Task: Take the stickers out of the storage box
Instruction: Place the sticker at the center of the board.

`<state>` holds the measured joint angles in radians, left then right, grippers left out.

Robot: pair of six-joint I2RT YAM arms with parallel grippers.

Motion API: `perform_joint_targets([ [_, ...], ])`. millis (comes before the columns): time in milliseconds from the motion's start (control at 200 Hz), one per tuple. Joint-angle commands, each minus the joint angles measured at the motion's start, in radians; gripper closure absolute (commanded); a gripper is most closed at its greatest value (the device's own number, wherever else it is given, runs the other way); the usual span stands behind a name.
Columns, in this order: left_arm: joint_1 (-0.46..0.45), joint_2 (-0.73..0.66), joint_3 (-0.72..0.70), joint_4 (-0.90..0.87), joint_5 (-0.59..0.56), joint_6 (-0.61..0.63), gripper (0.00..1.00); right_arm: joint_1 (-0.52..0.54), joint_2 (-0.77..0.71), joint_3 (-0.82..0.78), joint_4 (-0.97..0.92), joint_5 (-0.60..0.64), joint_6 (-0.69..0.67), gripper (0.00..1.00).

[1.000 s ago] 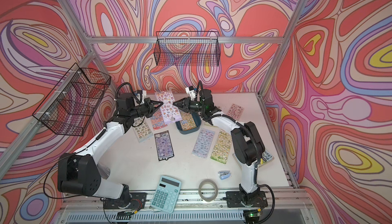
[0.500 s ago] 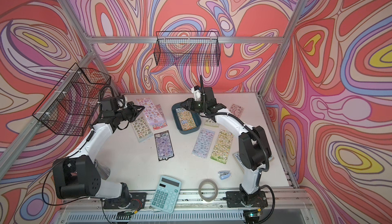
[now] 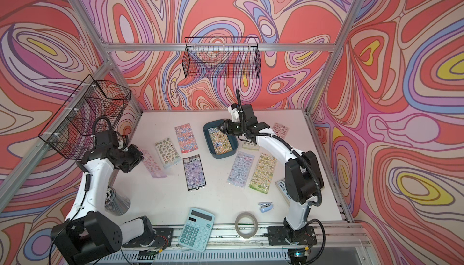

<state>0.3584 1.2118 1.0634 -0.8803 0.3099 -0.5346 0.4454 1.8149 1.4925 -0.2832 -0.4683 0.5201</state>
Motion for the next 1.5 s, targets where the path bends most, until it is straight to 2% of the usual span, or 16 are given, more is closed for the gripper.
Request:
perform_joint_targets([
  [0, 0.005, -0.007, -0.059, -0.132, -0.002, 0.064, 1.0, 0.002, 0.011, 0.0, -0.012, -0.013, -0.031, 0.61],
  [155, 0.004, 0.0, -0.106, -0.156, -0.014, 0.061, 1.0, 0.002, 0.014, -0.009, -0.016, -0.022, -0.042, 0.61],
  [260, 0.004, 0.047, -0.085, -0.171, -0.075, 0.057, 1.0, 0.001, 0.014, -0.014, -0.012, -0.032, -0.045, 0.61],
  [431, 0.004, 0.129, -0.076, -0.101, -0.051, 0.06, 1.0, 0.001, 0.0, -0.036, -0.004, -0.032, -0.053, 0.61],
  [591, 0.004, 0.185, -0.073, 0.0, -0.083, 0.086, 1.0, -0.006, -0.005, -0.058, 0.005, -0.032, -0.055, 0.61],
  [696, 0.008, 0.243, -0.033, -0.007, -0.115, 0.099, 1.0, -0.009, -0.006, -0.069, 0.009, -0.036, -0.055, 0.61],
  [866, 0.01, 0.318, 0.027, -0.01, -0.148, 0.116, 0.89, -0.016, -0.005, -0.075, 0.007, -0.042, -0.061, 0.61],
  [976, 0.008, 0.327, 0.028, -0.013, -0.17, 0.114, 0.72, -0.02, -0.011, -0.08, 0.009, -0.04, -0.062, 0.61],
  [1107, 0.008, 0.315, 0.014, -0.011, -0.163, 0.111, 0.59, -0.024, -0.011, -0.079, 0.012, -0.04, -0.061, 0.61],
  [1192, 0.009, 0.303, 0.012, -0.011, -0.164, 0.113, 0.55, -0.025, -0.005, -0.077, 0.015, -0.046, -0.057, 0.61],
  [1497, 0.009, 0.215, -0.002, -0.041, -0.159, 0.11, 0.54, -0.025, -0.001, -0.077, 0.017, -0.048, -0.051, 0.61],
])
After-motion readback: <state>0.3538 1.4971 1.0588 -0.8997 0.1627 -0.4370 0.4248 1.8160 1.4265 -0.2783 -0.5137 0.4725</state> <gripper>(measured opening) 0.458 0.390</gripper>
